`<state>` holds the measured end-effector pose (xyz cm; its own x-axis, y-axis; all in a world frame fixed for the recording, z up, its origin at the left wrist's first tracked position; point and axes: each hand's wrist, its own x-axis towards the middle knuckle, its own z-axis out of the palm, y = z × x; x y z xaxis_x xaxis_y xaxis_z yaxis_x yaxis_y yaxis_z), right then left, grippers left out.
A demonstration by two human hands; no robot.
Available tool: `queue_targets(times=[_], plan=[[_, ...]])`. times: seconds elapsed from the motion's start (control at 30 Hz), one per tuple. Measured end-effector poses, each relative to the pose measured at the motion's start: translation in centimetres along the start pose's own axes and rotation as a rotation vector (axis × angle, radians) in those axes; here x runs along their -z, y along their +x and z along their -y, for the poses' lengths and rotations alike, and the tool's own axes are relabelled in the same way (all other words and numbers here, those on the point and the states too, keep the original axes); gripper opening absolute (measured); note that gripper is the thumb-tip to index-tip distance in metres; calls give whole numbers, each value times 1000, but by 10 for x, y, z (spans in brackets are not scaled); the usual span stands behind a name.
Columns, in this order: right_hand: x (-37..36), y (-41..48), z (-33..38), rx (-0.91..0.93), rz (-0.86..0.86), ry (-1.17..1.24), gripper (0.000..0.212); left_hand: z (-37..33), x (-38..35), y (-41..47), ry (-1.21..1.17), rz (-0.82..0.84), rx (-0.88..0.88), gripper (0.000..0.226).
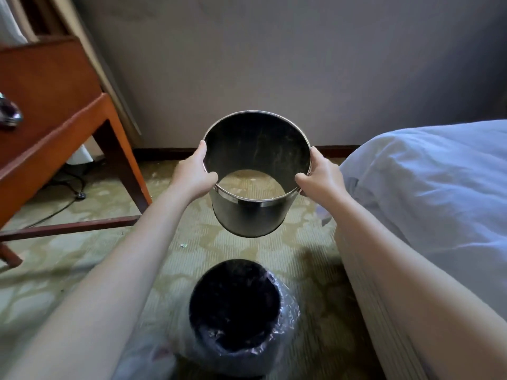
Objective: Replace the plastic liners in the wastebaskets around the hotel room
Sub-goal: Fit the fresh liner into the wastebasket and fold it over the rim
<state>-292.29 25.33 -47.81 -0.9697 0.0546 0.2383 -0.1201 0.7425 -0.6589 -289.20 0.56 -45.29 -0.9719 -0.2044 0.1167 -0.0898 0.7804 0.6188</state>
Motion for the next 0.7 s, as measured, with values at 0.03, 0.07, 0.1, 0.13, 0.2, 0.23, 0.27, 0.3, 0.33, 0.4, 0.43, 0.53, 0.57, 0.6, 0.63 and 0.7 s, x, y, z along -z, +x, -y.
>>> queue_targets(times=[0.03, 0.07, 0.1, 0.13, 0.2, 0.23, 0.27, 0.3, 0.33, 0.4, 0.43, 0.53, 0.57, 0.6, 0.63, 0.7], plan=[[6, -7, 7, 19, -4, 15, 39, -3, 10, -8, 10, -5, 5, 80], [12, -14, 14, 36, 5, 27, 35, -4, 19, -17, 14, -9, 13, 79], [16, -22, 19, 46, 22, 38, 34, -5, 27, -26, 12, -8, 26, 79], [19, -30, 23, 49, 38, 51, 33, -4, 34, -35, 9, -5, 36, 79], [24, -46, 30, 45, 65, 71, 30, -1, 45, -52, 13, -4, 53, 80], [26, -54, 33, 39, 76, 79, 29, 2, 48, -60, 12, -5, 64, 80], [27, -62, 36, 30, 88, 83, 28, 5, 50, -67, 3, -1, 78, 79], [28, -70, 40, 23, 99, 82, 28, 8, 53, -73, -14, 3, 92, 78], [27, -77, 42, 18, 112, 79, 29, 12, 55, -79, -38, 13, 101, 77], [25, -89, 46, 13, 146, 102, 33, 22, 58, -87, -95, 51, 108, 69], [24, -94, 47, 10, 165, 121, 34, 27, 59, -90, -117, 72, 115, 64], [18, -103, 46, -22, 218, 142, 38, 35, 58, -97, -129, 135, 159, 49], [16, -105, 44, -34, 233, 136, 37, 37, 57, -99, -127, 153, 167, 46], [14, -107, 42, -41, 245, 119, 35, 39, 55, -101, -126, 168, 174, 45], [12, -109, 39, -43, 255, 95, 35, 41, 53, -104, -127, 183, 180, 47], [9, -113, 35, -54, 271, 61, 34, 46, 48, -108, -139, 216, 193, 50]])
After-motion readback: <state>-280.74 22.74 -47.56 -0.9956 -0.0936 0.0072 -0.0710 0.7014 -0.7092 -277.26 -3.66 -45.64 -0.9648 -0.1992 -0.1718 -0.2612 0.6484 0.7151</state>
